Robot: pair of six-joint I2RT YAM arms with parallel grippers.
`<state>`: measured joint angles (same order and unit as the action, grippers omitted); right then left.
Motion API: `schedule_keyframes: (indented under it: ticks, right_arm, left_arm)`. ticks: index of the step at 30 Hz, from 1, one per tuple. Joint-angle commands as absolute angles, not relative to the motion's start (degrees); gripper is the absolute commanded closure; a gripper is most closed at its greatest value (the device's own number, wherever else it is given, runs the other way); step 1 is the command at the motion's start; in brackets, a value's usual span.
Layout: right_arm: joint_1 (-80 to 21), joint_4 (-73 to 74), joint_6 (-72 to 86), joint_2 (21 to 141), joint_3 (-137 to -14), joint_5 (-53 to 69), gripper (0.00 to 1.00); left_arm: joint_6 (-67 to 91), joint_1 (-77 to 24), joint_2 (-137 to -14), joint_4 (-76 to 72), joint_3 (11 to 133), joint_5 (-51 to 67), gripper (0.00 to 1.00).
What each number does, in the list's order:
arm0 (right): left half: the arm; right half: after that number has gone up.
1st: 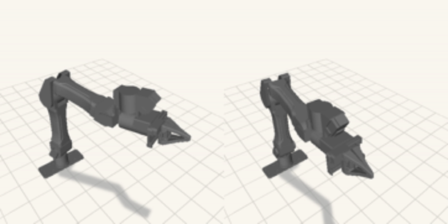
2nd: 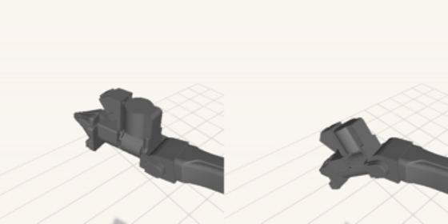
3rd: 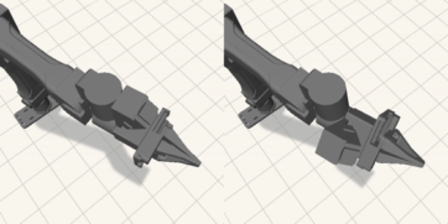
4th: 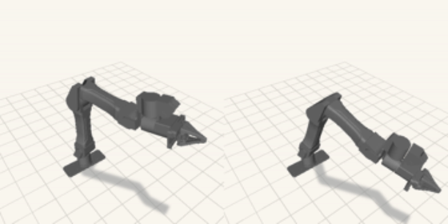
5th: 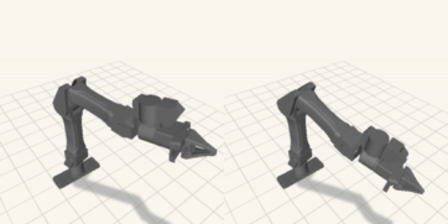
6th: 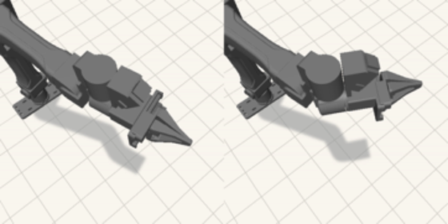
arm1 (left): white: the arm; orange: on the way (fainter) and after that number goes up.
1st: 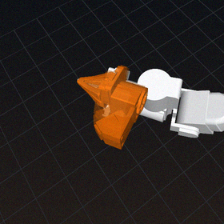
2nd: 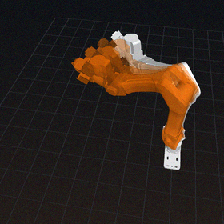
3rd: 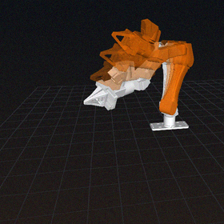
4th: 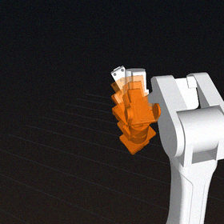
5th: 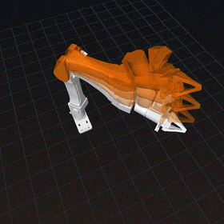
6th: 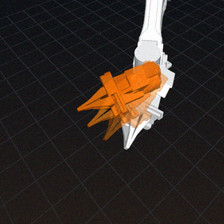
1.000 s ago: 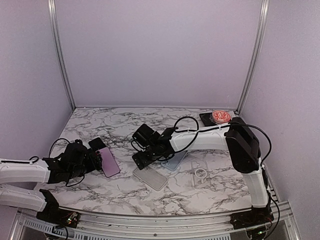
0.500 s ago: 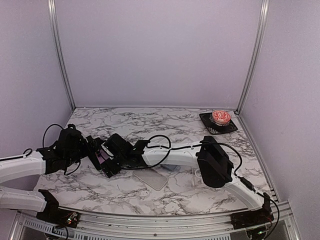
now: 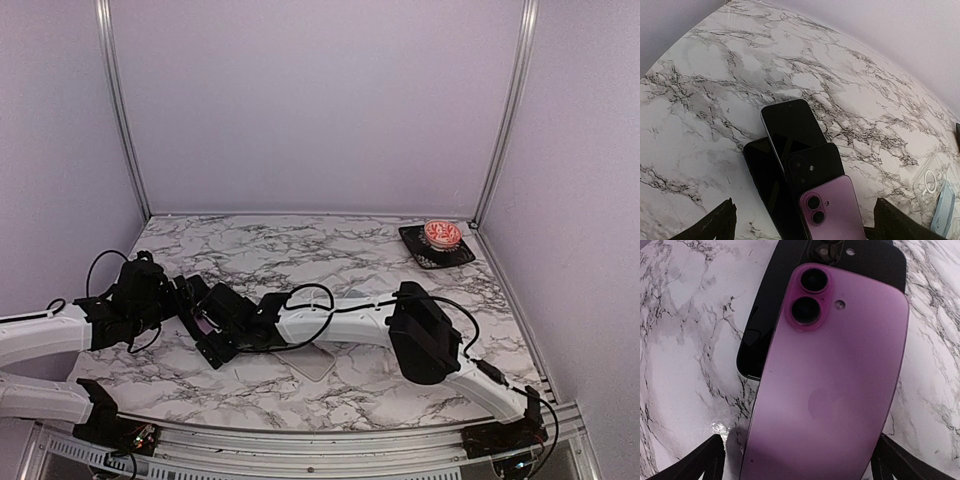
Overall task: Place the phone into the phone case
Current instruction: Pick up the phone at the center of the board.
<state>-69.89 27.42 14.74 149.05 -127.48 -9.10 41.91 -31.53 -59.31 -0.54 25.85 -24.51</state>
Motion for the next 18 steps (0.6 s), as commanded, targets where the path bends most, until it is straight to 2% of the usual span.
schedule_keyframes:
  ticks: [1,10,14,18]
  right_arm:
    - [-70.75,30.33,14.98,150.58,-129.87,-13.65,0.03]
    - [-70.62,32.37,14.31,147.83,-125.28,-14.71,0.14]
    - [-70.41,30.7,13.57,146.09,-123.13,-11.05,0.27]
    - [-69.86,30.26,13.3,144.73,-122.29,-7.8,0.44]
  left_arm:
    - [40.46,-31.2,-59.48,0.53,25.3,-25.44,0.03]
    - [39.32,-31.2,-59.5,0.6,25.44,-25.92,0.03]
    - [38.87,-31.2,-59.79,0.54,25.72,-25.31,0.03]
    - [38.74,-31.2,-59.62,0.57,25.91,-24.08,0.03]
